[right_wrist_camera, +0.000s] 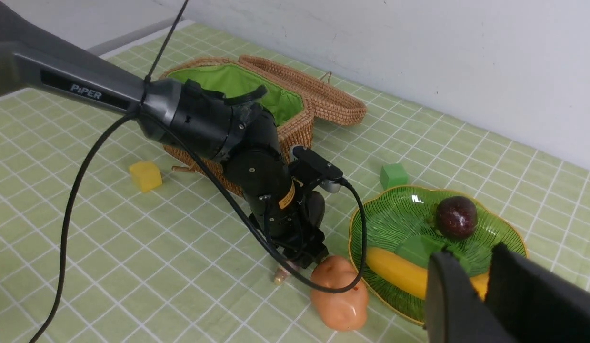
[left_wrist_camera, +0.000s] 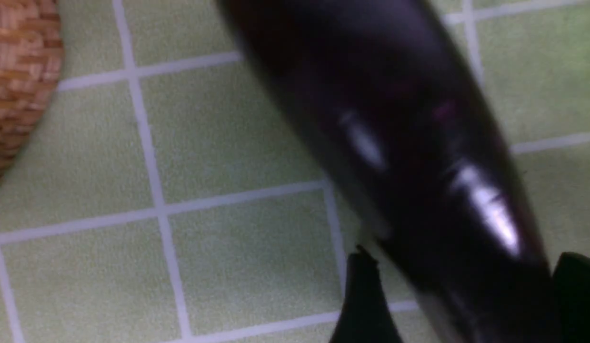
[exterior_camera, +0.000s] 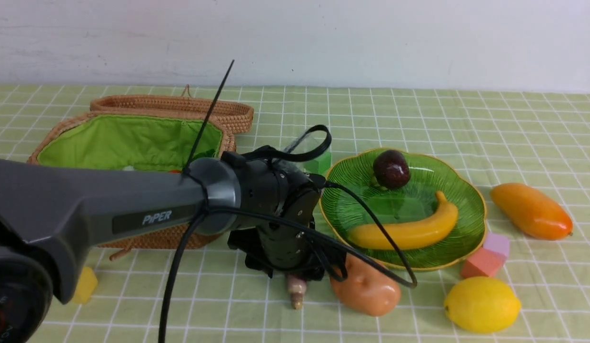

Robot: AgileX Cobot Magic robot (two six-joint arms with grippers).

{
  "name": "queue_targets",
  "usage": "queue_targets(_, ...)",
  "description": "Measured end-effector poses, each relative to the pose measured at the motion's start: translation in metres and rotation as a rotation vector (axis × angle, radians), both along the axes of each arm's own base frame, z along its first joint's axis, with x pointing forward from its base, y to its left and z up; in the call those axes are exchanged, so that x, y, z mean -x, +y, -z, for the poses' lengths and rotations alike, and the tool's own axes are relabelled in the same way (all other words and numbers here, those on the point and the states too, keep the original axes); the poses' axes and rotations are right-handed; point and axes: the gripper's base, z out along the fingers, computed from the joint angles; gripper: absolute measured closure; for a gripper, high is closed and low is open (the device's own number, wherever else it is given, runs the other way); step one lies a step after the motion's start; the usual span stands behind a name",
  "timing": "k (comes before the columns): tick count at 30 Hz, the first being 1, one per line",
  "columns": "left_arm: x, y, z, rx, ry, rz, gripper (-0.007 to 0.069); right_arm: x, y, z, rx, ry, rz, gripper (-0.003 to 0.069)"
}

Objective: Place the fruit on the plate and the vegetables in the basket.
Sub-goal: Use the left arm to grab an eggplant and put it into the left basket

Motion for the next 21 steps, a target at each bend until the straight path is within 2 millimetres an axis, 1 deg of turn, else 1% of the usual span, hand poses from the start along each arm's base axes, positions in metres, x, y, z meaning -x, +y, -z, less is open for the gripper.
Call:
queue_targets(1,0.0,0.0,0.001,-0.002,0.002,0.0,0.0212,0.0,0.0,0.0,0.0,0.001,0.0,0.052)
queue_targets(2,0.0,0.0,0.002,-0.003,0.003,0.0,0.0253,0.0,0.0,0.0,0.001,0.002,-0.001,0.052)
queue_targets(3,0.0,0.0,0.002,-0.005,0.005,-0.001,0.0311,0.0,0.0,0.0,0.002,0.003,-0.001,0.052)
queue_targets(4,0.0,0.0,0.002,-0.006,0.006,-0.001,0.0344,0.0,0.0,0.0,0.002,0.003,-0.001,0.052)
queue_targets(9,0.0,0.0,0.002,-0.005,0.01,-0.004,0.0345,0.0,0.0,0.0,0.002,0.003,-0.001,0.052)
queue_targets(12,0.002,0.001,-0.002,0.002,0.011,-0.009,0.0345,0.0,0.0,0.001,0.004,0.006,-0.002,0.052)
queue_targets(19,0.008,0.005,-0.039,0.053,-0.035,-0.017,0.0345,0.0,0.0,0.001,0.004,0.006,-0.002,0.0519)
queue_targets(21,0.009,0.006,-0.043,0.056,-0.038,-0.013,0.0345,0.0,0.0,0.001,0.004,0.006,-0.002,0.052)
